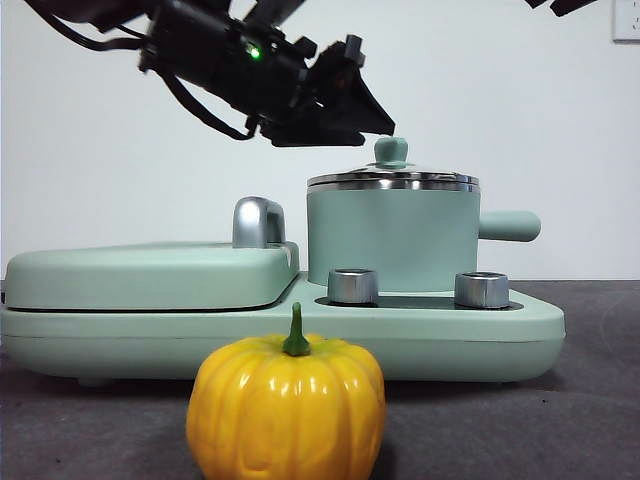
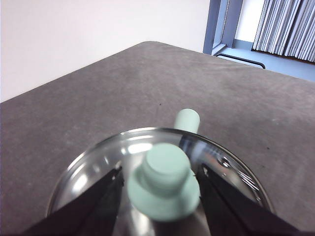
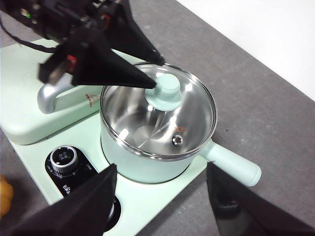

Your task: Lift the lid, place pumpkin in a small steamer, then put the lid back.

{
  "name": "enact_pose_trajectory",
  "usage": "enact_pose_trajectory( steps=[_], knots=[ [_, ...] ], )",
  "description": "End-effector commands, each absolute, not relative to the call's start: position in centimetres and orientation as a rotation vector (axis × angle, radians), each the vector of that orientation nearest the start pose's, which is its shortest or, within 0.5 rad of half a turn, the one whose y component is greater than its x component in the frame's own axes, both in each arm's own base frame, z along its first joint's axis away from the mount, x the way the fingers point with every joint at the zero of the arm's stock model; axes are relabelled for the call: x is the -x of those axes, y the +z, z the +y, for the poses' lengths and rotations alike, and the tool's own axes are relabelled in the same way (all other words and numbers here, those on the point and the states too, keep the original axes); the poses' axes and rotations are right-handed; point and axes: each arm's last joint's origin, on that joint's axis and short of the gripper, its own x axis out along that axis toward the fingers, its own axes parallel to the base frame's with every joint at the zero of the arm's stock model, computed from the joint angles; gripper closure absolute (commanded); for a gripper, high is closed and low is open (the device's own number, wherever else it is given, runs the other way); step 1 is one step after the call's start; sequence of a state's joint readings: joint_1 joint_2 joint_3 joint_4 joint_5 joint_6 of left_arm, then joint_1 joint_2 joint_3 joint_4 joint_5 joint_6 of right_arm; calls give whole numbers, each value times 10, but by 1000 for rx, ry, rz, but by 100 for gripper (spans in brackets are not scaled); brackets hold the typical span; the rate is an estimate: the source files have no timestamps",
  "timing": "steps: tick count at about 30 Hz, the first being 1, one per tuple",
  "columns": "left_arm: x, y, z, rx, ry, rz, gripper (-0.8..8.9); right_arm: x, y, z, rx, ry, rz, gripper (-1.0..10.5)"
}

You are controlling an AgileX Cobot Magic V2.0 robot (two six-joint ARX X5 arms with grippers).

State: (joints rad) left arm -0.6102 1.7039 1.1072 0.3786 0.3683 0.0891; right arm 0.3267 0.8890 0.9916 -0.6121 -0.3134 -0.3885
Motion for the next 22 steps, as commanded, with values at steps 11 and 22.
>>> enact_pose_trajectory(
  steps=[11,22],
  knots=[
    [-327,249,-251,-110,-1000,183,565,-165,350,66,362,720,388,659],
    [-327,246,-251,-114,-1001,213,566,-166,349,66,362,721,390,659]
  ],
)
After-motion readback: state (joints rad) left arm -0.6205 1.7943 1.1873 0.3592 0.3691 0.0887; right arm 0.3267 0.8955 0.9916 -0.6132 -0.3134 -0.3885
